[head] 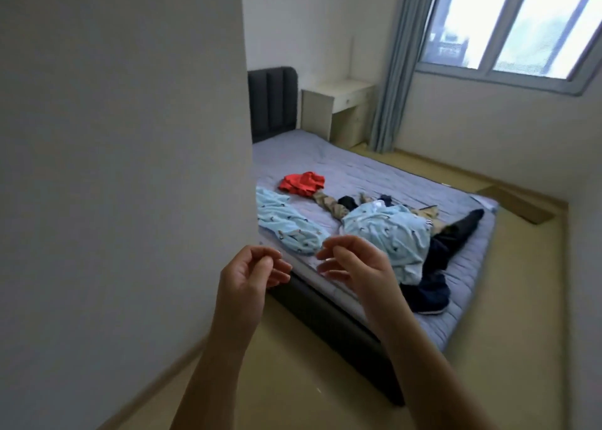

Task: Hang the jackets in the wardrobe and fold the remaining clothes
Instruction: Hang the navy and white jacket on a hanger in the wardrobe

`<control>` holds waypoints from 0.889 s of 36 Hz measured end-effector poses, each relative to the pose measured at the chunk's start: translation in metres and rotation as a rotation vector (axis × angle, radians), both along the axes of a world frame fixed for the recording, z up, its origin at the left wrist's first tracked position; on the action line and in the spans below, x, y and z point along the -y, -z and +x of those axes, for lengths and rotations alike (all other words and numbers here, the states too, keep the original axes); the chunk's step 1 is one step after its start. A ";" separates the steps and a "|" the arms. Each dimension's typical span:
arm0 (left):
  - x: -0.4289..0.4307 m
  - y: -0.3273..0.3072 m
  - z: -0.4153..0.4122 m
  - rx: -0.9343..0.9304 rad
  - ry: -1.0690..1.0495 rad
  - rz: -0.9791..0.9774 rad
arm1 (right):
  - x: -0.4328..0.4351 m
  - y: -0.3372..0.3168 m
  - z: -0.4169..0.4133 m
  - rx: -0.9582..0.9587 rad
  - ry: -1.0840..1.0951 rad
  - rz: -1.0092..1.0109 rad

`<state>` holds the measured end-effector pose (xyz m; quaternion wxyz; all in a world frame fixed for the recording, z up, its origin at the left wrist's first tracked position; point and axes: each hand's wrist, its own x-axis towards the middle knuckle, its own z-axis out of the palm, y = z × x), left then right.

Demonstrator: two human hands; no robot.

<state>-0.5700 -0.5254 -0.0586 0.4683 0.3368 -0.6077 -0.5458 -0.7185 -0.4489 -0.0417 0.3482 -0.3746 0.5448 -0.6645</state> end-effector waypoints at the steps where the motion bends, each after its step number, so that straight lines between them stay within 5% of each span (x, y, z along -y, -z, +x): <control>1: 0.008 0.003 -0.017 0.001 0.037 0.006 | 0.002 0.002 -0.014 -0.002 0.036 0.009; 16: 0.185 0.030 -0.256 0.023 0.444 0.091 | 0.105 0.027 -0.204 0.052 0.516 0.168; 32: 0.260 0.140 -0.467 0.427 0.744 0.119 | 0.145 0.140 -0.377 0.261 0.669 0.403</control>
